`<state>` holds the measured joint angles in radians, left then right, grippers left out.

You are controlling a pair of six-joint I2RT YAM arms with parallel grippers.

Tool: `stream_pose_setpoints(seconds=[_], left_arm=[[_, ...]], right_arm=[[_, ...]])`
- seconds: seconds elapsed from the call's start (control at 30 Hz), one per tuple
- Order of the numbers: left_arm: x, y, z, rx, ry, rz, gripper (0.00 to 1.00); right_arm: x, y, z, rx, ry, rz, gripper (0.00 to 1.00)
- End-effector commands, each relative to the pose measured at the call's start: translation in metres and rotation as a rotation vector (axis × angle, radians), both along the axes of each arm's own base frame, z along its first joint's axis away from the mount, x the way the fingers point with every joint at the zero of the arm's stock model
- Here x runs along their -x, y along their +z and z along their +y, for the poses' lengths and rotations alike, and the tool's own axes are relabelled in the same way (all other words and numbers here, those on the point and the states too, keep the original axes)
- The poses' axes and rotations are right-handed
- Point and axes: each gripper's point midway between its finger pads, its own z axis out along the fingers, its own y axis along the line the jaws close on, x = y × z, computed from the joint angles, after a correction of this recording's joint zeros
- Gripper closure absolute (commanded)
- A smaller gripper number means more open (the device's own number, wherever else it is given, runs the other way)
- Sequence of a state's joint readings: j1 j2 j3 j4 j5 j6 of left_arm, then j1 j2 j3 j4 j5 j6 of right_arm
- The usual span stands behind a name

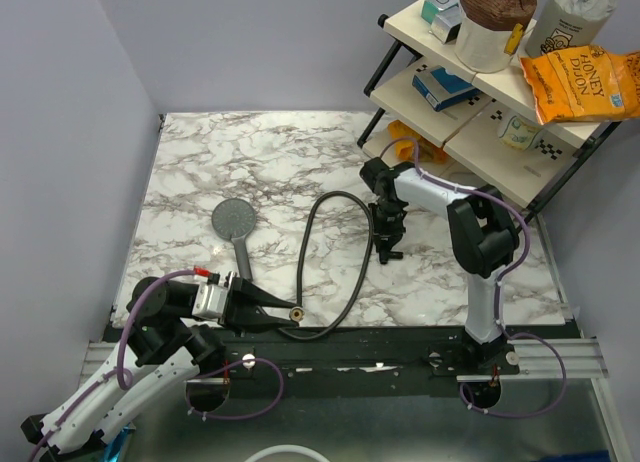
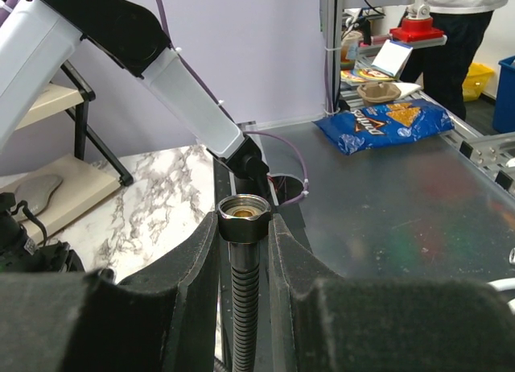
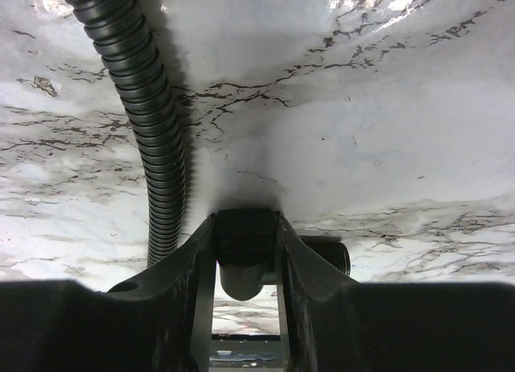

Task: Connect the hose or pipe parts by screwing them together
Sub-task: Pick up the adaptor from the center of the board.

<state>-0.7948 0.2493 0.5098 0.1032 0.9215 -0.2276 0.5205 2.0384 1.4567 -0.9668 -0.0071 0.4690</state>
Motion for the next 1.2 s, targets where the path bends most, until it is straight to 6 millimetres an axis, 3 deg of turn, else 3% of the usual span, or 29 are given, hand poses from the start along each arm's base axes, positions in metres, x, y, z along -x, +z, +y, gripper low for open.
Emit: stream_pose_setpoints(seconds=[0.0, 0.2, 0.37, 0.57, 0.67, 0.7, 0.77, 0.8, 0.83, 1.17], left_arm=[[0.005, 0.003, 0.003, 0.014, -0.016, -0.043, 1.00], [0.005, 0.003, 0.004, 0.016, -0.015, -0.051, 1.00], [0.006, 0.002, 0.004, 0.014, -0.011, -0.058, 1.00], [0.005, 0.005, 0.004, 0.017, -0.012, -0.058, 1.00], [0.005, 0.005, 0.003, 0.017, -0.012, -0.058, 1.00], [0.005, 0.005, 0.004, 0.019, -0.012, -0.059, 1.00], [0.005, 0.005, 0.003, 0.019, -0.013, -0.059, 1.00], [0.005, 0.006, 0.003, 0.019, -0.013, -0.059, 1.00], [0.005, 0.006, 0.003, 0.020, -0.012, -0.061, 1.00], [0.004, 0.004, 0.005, 0.020, -0.001, -0.063, 1.00]], right_arm=[[0.008, -0.018, 0.001, -0.019, 0.003, 0.033, 0.91], [0.045, -0.028, -0.015, -0.008, -0.001, 0.076, 0.96], [0.074, -0.035, -0.021, -0.014, 0.012, 0.128, 0.94], [0.081, -0.034, -0.018, 0.002, 0.048, 0.167, 0.86], [0.075, -0.033, -0.017, 0.015, 0.066, 0.169, 0.71], [0.074, -0.034, -0.016, 0.018, 0.070, 0.174, 0.53], [0.069, -0.034, -0.011, 0.001, 0.074, 0.173, 0.40], [0.067, -0.034, -0.009, -0.004, 0.069, 0.174, 0.16], [0.066, -0.036, -0.007, -0.006, 0.067, 0.179, 0.03], [0.052, -0.036, 0.008, -0.105, -0.028, 0.176, 0.00]])
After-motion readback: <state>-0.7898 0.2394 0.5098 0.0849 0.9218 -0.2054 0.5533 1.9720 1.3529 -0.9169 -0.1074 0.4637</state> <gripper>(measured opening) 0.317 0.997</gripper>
